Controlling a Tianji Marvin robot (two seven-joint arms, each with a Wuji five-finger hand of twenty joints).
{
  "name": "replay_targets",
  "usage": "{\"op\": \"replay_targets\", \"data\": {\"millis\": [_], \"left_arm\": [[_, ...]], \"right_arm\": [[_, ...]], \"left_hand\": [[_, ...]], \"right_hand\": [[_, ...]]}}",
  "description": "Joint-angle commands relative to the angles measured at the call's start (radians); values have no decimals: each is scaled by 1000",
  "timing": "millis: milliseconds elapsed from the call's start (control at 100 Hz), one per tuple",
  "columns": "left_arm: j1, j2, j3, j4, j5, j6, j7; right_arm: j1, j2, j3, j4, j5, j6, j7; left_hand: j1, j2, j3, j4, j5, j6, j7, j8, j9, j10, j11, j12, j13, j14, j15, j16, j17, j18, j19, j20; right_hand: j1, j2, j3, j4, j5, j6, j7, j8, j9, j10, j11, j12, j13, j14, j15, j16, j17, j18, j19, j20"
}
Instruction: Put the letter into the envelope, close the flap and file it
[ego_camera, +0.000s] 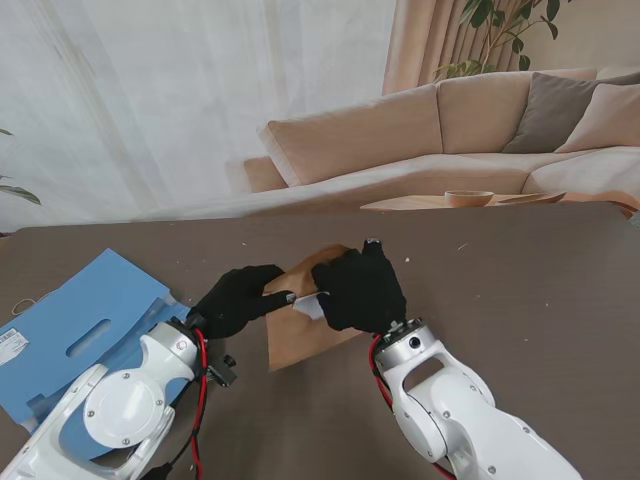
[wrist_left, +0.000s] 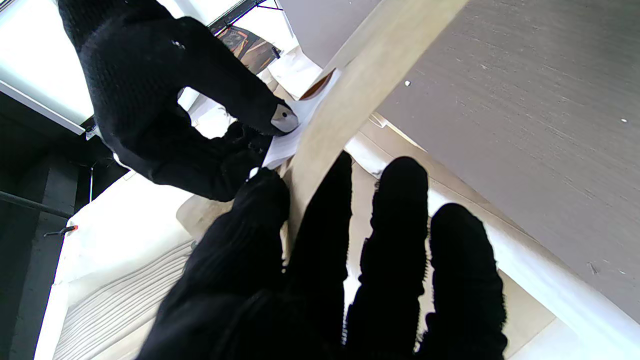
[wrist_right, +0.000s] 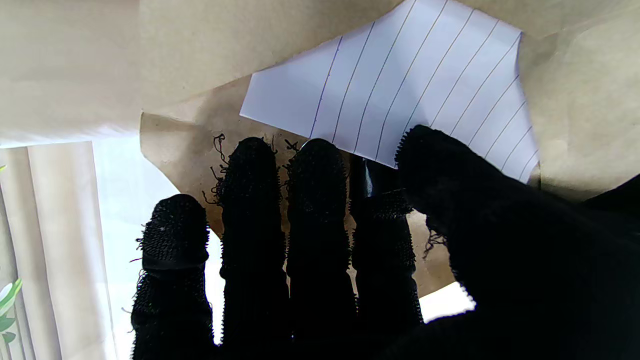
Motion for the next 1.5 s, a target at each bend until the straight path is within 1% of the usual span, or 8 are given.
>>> {"op": "replay_targets", "data": {"millis": [0,460,610,770,910,1080,1310,1490], "left_arm": [[8,-3,0,-11,-2,-4,-18],[7,-6,3,-16,-4,3,-7],[0,-9,7,-7,2,12,5],[-10,-13,13,6,3,23,18],[-10,-14,15,6,-7,30,19],[-8,-14,14,1,-21,34,13],[-5,-13,10,-4,-42,34,4],[-4,-14,8,-9,-55,35,3]], "right_arm": [[1,-4,-2,0,4,-23,13],[10,5,-7,11,-5,-88,31],[-21,2,7,-13,-15,-51,4],[-59,-2,26,-40,-20,-22,-25],[-68,-8,32,-34,-12,-4,-75],[-52,-10,25,-3,3,-10,-89],[-28,-11,11,32,18,-26,-89],[-10,-10,-4,47,24,-44,-85]], "left_hand": [[62,71,22,18,-30,-43,27,14,-9,-20,-2,6,-18,4,-5,26,-9,-17,1,6],[62,73,21,18,-30,-47,24,21,-11,-19,-7,7,-23,3,-12,27,-14,-20,-5,6],[62,73,21,17,-32,-48,24,22,-12,-19,-9,8,-25,3,-14,28,-15,-21,-7,5],[62,74,21,18,-31,-50,23,22,-14,-18,-11,9,-29,4,-17,28,-20,-23,-11,5],[62,74,21,17,-31,-49,22,22,-15,-17,-11,10,-29,5,-17,30,-23,-24,-13,5],[62,74,22,17,-31,-47,22,23,-15,-17,-11,12,-31,5,-18,31,-23,-24,-14,5],[62,74,22,17,-31,-47,21,23,-14,-17,-12,13,-30,7,-19,32,-24,-24,-15,6],[62,75,22,17,-32,-47,21,24,-15,-16,-12,14,-30,6,-19,33,-24,-23,-15,7]], "right_hand": [[-15,-6,24,-3,30,11,22,19,19,9,20,10,10,13,21,15,-3,28,25,14],[-13,3,-9,-20,11,-31,-12,-10,-2,-9,-21,-15,-7,2,-9,2,-11,18,14,12],[-82,23,-83,-25,-122,-31,-151,-98,-118,-22,-155,-83,-73,3,-105,-29,-34,-1,-7,11],[-121,85,-116,24,-171,-56,-387,-46,-191,-26,-245,-146,-111,9,-167,-43,-43,-7,-14,18],[-34,16,-58,-4,-187,-109,-278,-72,-208,-30,-212,-131,-126,5,-158,-30,-51,-13,-11,32],[29,-29,-15,-32,-147,-120,-128,-182,-179,-40,-140,-9,-122,-3,-94,-1,-49,-17,-1,44],[41,-34,-28,-51,-46,-92,-67,-184,-105,-41,-81,25,-86,-3,-59,8,-35,-12,6,43],[50,-35,-29,-54,-1,-109,-1,-115,-74,-47,-19,56,-76,-8,-34,14,-32,-12,12,41]]}}
